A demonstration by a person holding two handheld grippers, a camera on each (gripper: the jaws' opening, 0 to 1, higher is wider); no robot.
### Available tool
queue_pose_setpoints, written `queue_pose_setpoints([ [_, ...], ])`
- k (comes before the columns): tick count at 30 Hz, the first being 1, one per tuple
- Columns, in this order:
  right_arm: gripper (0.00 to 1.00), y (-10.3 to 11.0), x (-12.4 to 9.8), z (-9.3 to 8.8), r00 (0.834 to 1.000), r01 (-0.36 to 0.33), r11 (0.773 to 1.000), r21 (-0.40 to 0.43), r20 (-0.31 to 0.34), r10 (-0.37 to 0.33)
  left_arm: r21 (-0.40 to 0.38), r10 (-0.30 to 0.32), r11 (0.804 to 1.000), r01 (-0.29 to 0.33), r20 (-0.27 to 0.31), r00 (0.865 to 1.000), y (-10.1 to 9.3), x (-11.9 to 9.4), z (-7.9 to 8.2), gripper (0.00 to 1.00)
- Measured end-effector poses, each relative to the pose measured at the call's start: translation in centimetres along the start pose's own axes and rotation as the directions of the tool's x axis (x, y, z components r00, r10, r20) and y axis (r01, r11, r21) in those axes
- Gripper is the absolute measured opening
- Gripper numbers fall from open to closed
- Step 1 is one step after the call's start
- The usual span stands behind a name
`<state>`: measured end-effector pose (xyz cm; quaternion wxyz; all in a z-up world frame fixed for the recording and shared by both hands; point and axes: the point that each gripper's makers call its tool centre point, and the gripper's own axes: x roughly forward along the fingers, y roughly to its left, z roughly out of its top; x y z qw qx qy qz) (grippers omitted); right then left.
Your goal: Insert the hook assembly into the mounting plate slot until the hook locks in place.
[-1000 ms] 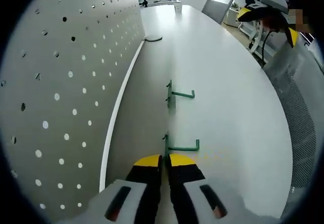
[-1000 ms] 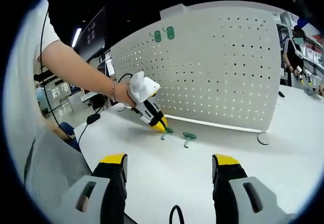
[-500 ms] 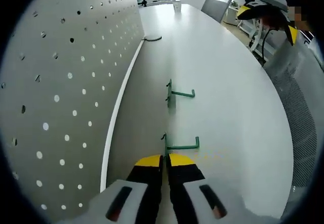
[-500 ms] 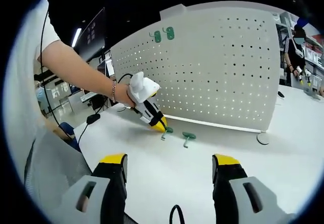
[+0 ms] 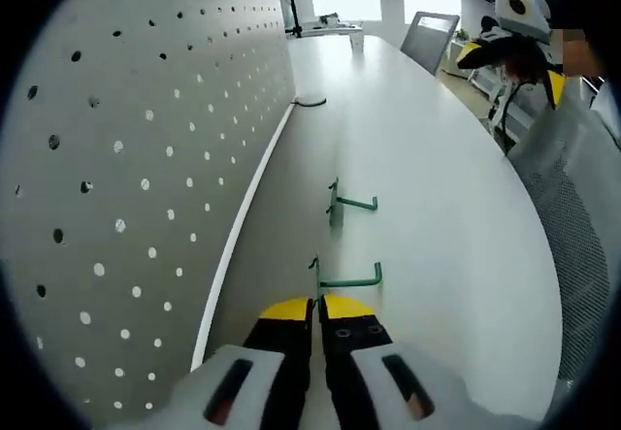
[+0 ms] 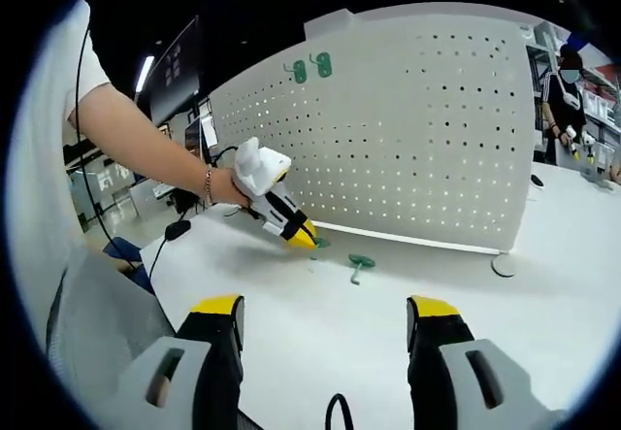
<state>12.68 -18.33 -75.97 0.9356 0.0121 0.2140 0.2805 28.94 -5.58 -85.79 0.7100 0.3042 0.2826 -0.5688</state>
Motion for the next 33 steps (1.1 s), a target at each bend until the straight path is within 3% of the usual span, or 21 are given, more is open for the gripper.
queue_pose_setpoints([
  [13, 0.66, 0.1, 0.0, 0.6, 1.0, 0.0, 1.0, 0.0, 0.016, 0.0, -0.057, 0.095, 0.994, -0.09, 0.104, 0.99, 1.4, -1.8, 2.0, 0.03],
  [19, 0.66, 0.2, 0.1, 0.8, 1.0, -0.002, 1.0, -0.002, 0.023, 0.002, -0.078, 0.111, 0.992, -0.101, 0.143, 0.983, 1.1, -2.5, 2.6, 0.03],
  [33, 0.66, 0.5, 0.1, 1.3, 0.999, -0.006, 1.0, 0.001, 0.048, 0.006, -0.097, 0.171, 0.984, -0.152, 0.232, 0.957, 0.8, -4.7, 5.1, 0.03],
])
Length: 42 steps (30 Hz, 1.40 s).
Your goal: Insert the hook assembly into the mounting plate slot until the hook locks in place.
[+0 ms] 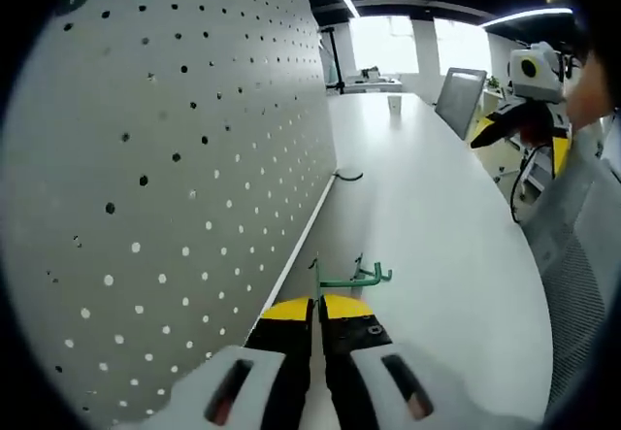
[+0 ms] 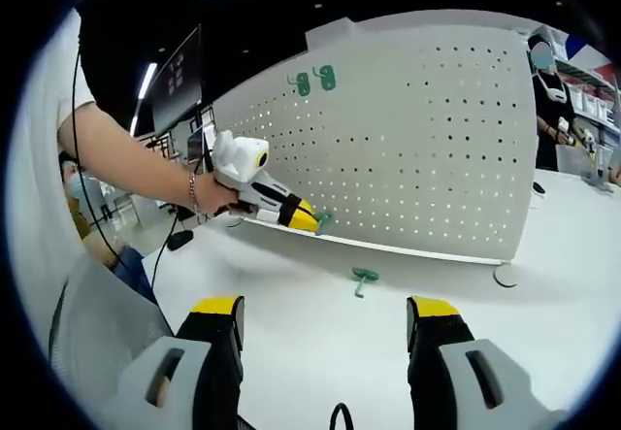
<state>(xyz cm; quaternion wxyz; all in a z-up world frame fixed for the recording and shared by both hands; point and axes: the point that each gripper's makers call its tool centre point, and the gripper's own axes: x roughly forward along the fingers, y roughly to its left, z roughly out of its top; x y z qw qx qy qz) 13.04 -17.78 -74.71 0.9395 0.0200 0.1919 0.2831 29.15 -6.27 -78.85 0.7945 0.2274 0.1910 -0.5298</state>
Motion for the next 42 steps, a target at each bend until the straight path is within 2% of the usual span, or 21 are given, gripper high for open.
queue_pose_setpoints([
  [7, 0.66, 0.1, -0.1, 0.2, 1.0, -0.006, 1.0, -0.002, 0.011, 0.006, 0.004, 0.025, 1.0, -0.026, 0.043, 0.999, 0.0, -0.7, 1.5, 0.03],
  [10, 0.66, 0.1, -0.2, 0.4, 1.0, -0.005, 1.0, 0.005, 0.022, 0.005, -0.02, 0.04, 0.999, -0.039, 0.074, 0.996, 0.0, -1.2, 2.3, 0.03],
  [20, 0.65, 0.5, -0.3, 0.8, 0.999, -0.007, 1.0, -0.004, 0.037, 0.007, -0.013, 0.083, 0.997, -0.082, 0.115, 0.99, -0.2, -3.4, 3.6, 0.03],
  [31, 0.65, 0.9, -0.5, 1.5, 0.998, -0.011, 1.0, 0.002, 0.061, 0.011, -0.035, 0.114, 0.993, -0.11, 0.177, 0.978, -1.3, -5.0, 5.1, 0.03],
  [37, 0.65, 1.3, -0.4, 1.5, 0.998, -0.02, 1.0, 0.001, 0.061, 0.02, -0.06, 0.133, 0.991, -0.123, 0.194, 0.972, -1.7, -5.4, 5.4, 0.03],
  [42, 0.65, 1.6, -0.4, 1.6, 0.997, -0.027, 1.0, -0.001, 0.066, 0.027, -0.066, 0.147, 0.989, -0.136, 0.224, 0.963, -2.0, -6.1, 6.4, 0.03],
])
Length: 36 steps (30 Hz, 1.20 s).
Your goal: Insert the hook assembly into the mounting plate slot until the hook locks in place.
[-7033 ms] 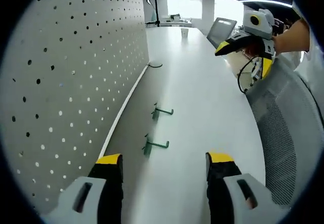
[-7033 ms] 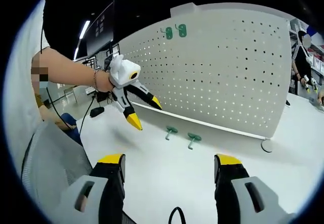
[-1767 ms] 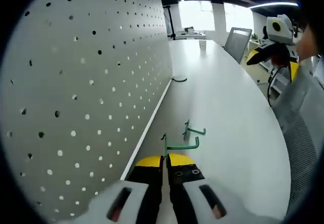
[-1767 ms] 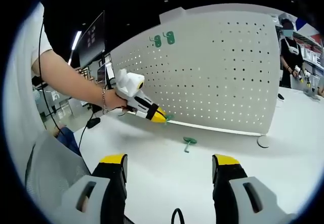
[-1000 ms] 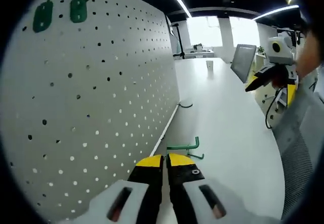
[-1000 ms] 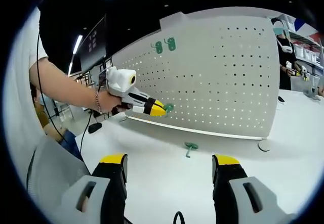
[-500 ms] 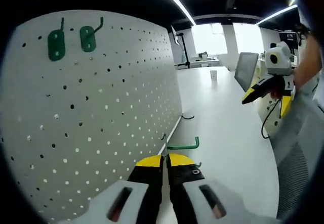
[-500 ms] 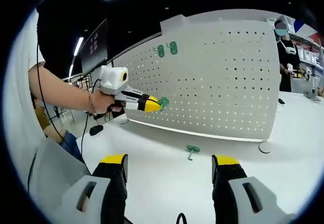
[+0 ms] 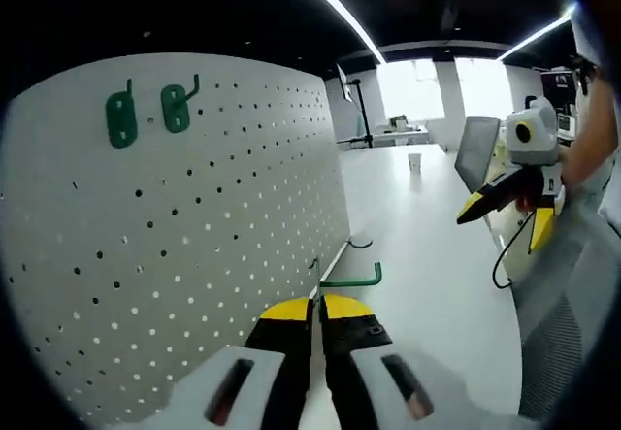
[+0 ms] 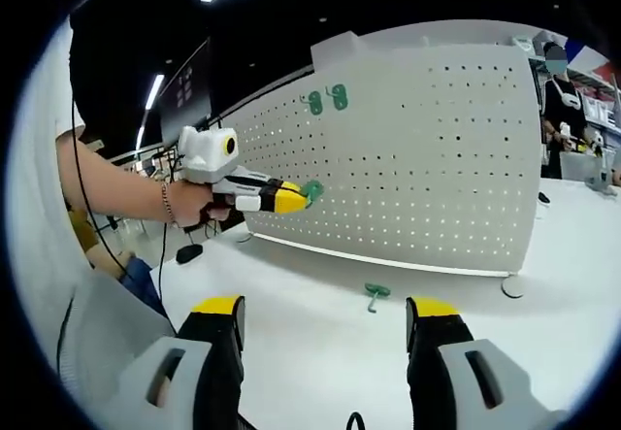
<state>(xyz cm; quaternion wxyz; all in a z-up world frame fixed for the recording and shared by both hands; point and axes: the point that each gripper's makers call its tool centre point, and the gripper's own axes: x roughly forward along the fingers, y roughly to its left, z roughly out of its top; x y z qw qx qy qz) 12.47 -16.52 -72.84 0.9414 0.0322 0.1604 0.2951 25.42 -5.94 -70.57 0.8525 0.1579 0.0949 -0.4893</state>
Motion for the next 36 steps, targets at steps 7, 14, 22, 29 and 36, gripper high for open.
queue_pose_setpoints([
  [7, 0.65, 0.3, -0.1, 0.2, 1.0, -0.007, 1.0, -0.004, 0.005, 0.007, -0.017, 0.021, 1.0, -0.021, 0.04, 0.999, -0.6, -1.0, 0.9, 0.03],
  [14, 0.65, 0.5, -0.2, 0.2, 1.0, -0.011, 1.0, -0.009, 0.009, 0.011, -0.038, 0.045, 0.998, -0.042, 0.088, 0.995, -1.1, -2.2, 1.9, 0.03],
  [22, 0.65, 0.7, -0.2, 0.3, 1.0, -0.016, 1.0, -0.016, 0.011, 0.016, -0.049, 0.083, 0.996, -0.078, 0.12, 0.989, -1.2, -3.6, 2.6, 0.03],
  [29, 0.65, 0.9, -0.2, 0.4, 1.0, -0.024, 1.0, -0.018, 0.016, 0.025, -0.088, 0.11, 0.992, -0.095, 0.181, 0.977, -1.2, -4.9, 3.9, 0.03],
  [36, 0.65, 0.9, -0.3, 0.6, 1.0, -0.024, 1.0, -0.02, 0.018, 0.025, -0.11, 0.124, 0.989, -0.1, 0.232, 0.965, -2.0, -5.8, 5.0, 0.03],
])
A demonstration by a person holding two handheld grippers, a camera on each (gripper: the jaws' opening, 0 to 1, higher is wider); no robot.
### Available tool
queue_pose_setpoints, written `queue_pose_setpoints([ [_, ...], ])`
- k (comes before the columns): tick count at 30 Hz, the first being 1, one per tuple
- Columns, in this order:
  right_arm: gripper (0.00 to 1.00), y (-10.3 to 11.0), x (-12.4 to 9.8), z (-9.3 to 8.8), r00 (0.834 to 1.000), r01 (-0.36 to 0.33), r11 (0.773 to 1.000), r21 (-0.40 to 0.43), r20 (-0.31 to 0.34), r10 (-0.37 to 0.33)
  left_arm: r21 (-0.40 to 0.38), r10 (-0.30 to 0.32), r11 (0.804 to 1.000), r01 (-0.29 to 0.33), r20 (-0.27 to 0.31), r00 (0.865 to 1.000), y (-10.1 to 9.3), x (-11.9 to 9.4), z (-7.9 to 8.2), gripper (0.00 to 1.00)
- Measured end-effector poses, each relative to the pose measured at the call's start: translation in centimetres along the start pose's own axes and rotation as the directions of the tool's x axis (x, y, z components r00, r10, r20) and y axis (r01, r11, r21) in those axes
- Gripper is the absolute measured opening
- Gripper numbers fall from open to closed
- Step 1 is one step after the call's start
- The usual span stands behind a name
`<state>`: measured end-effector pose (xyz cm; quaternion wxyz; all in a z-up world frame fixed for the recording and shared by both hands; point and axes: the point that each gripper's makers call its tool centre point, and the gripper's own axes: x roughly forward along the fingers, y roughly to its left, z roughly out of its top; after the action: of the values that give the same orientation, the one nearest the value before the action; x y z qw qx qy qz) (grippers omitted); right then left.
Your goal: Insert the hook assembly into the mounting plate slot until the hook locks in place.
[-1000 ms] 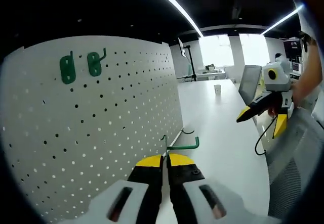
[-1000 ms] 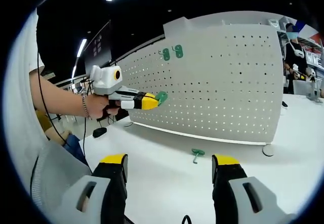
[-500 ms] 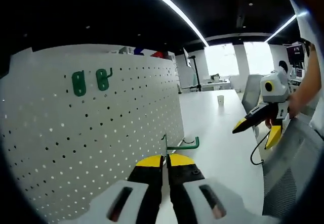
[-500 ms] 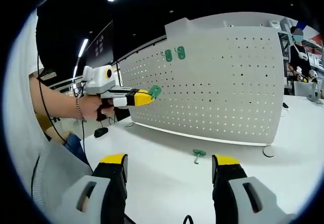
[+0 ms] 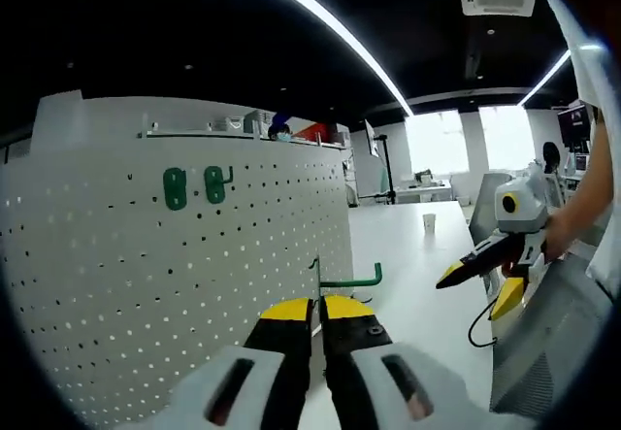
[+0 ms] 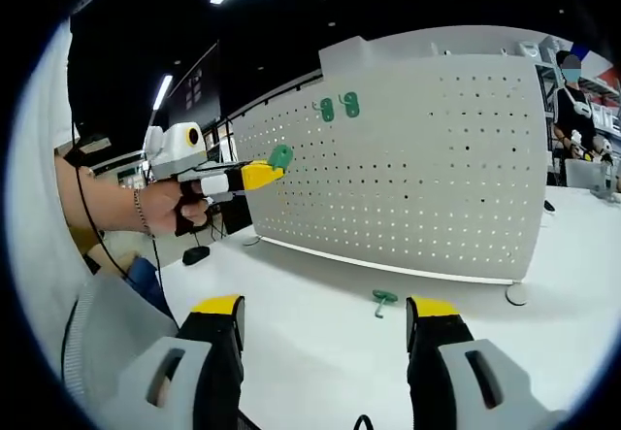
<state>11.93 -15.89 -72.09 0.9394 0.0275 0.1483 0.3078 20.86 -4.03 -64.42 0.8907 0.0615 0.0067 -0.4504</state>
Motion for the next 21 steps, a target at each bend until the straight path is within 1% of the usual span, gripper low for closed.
queue_pose_setpoints([
  [2, 0.65, 0.0, 0.0, 0.0, 1.0, -0.001, 1.0, -0.001, 0.0, 0.001, -0.024, 0.006, 1.0, -0.006, 0.027, 1.0, 0.0, -0.2, 0.5, 0.03],
  [6, 0.65, 0.0, 0.0, 0.0, 1.0, -0.001, 1.0, -0.001, -0.002, 0.001, -0.042, 0.019, 0.999, -0.017, 0.033, 0.999, 0.1, -0.5, 0.5, 0.03],
  [11, 0.65, 0.1, 0.0, 0.1, 1.0, -0.002, 1.0, 0.0, 0.003, 0.002, -0.045, 0.026, 0.999, -0.025, 0.031, 0.999, 0.4, -0.6, 0.5, 0.03],
  [15, 0.65, 0.3, -0.1, 1.3, 0.999, -0.009, 1.0, 0.002, 0.053, 0.009, -0.047, 0.029, 0.999, -0.027, 0.032, 0.999, 0.5, -0.5, 0.5, 0.03],
  [18, 0.65, 0.6, -0.2, 3.1, 0.991, -0.017, 1.0, -0.006, 0.134, 0.018, -0.05, 0.027, 0.998, -0.025, 0.028, 0.999, 0.4, -0.5, 0.4, 0.03],
  [19, 0.64, 0.8, -0.3, 4.0, 0.983, -0.025, 1.0, -0.002, 0.181, 0.025, -0.047, 0.025, 0.999, -0.024, 0.028, 0.999, 0.4, -0.5, 0.4, 0.03],
  [21, 0.62, 1.1, -0.6, 5.2, 0.972, -0.033, 0.999, 0.003, 0.232, 0.032, -0.051, 0.025, 0.998, -0.023, 0.029, 0.999, 0.4, -0.4, 0.3, 0.03],
])
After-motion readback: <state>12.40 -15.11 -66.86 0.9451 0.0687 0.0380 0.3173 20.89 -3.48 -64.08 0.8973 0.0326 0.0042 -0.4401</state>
